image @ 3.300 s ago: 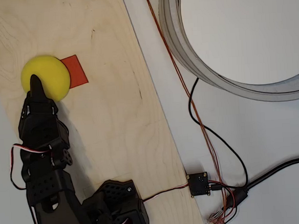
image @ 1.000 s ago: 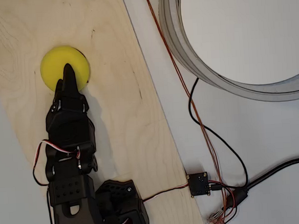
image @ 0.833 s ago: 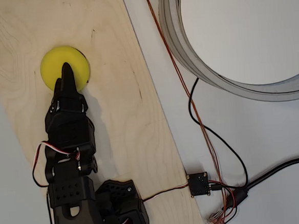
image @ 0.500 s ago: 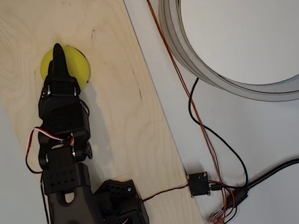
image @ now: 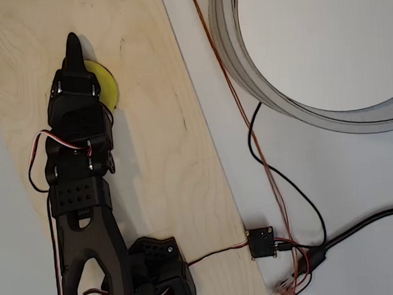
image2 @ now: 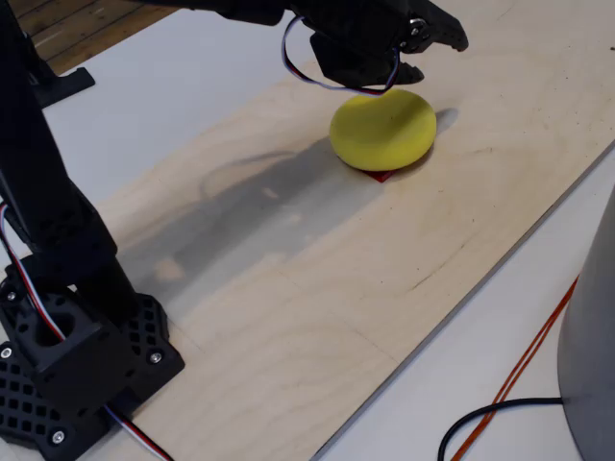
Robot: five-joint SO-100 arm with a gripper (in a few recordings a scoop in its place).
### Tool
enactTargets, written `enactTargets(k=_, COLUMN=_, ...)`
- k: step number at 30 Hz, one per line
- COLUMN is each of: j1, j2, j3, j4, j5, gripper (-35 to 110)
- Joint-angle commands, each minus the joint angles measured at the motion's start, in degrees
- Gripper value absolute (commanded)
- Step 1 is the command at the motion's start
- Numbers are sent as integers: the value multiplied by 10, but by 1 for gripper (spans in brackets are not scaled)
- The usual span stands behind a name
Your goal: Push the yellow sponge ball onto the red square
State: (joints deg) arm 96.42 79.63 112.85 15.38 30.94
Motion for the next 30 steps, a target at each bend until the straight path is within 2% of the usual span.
enactTargets(k=1, j1=-5, j2=-4, j3=-26, j4=-4, j5=18, gripper=20)
enactTargets(k=12, j1=-6, j2=-42, j3=-37, j4=-4, j5=40, gripper=19)
enactTargets(k=30, j1=-5, j2=8, j3=17, j4=-4, j5=39, gripper=19)
